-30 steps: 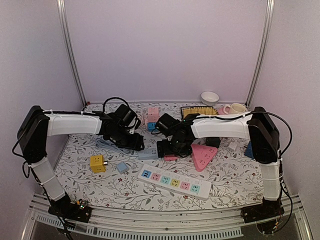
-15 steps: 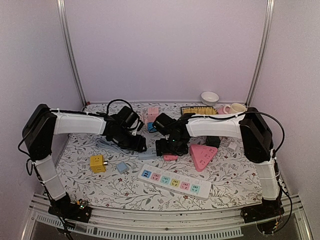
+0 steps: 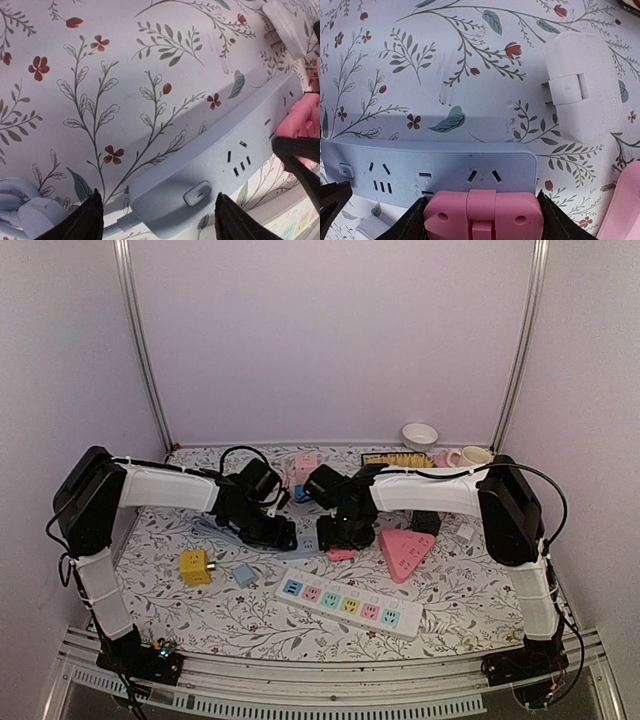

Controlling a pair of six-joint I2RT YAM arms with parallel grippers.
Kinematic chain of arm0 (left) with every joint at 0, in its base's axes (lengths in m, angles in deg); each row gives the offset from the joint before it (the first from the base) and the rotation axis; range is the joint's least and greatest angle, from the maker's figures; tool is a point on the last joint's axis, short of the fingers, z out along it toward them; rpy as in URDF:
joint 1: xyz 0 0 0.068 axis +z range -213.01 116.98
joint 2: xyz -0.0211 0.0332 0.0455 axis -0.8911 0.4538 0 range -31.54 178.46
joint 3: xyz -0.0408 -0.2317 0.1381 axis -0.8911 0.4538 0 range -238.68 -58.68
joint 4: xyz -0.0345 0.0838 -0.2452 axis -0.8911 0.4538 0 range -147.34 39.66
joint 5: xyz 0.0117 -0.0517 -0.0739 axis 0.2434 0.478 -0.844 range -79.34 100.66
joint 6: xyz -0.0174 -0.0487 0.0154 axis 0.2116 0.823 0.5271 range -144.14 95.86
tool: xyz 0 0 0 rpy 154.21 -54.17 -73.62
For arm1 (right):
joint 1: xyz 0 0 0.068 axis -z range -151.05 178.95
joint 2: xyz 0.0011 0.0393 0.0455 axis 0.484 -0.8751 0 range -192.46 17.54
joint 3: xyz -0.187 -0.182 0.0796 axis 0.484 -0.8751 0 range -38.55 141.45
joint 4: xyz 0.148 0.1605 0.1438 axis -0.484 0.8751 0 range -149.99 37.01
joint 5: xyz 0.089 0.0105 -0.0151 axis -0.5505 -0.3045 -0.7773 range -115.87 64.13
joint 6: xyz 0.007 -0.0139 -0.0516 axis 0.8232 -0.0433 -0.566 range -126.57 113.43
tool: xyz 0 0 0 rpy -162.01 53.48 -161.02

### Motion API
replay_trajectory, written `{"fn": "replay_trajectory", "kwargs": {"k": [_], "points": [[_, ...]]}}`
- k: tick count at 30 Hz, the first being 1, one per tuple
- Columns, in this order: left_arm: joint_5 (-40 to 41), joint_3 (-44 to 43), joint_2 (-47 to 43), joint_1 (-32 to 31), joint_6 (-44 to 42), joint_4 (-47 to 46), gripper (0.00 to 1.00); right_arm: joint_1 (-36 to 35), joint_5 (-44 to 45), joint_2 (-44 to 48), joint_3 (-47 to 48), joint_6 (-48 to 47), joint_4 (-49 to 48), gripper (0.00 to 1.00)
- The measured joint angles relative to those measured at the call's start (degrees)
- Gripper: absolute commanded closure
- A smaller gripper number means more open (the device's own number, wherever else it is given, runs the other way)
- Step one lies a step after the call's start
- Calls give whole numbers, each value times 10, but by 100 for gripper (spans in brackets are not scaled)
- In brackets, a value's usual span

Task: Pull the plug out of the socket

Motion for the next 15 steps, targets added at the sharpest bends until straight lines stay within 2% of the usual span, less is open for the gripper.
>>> {"fn": "replay_trajectory", "kwargs": {"k": [7,15], "points": [[0,0,1,-2,-1,-3,21,-3,3,-3,8,1,9,57],[6,-11,19,-5,-1,-7,21,-3,1,-3,9,2,8,61]]}}
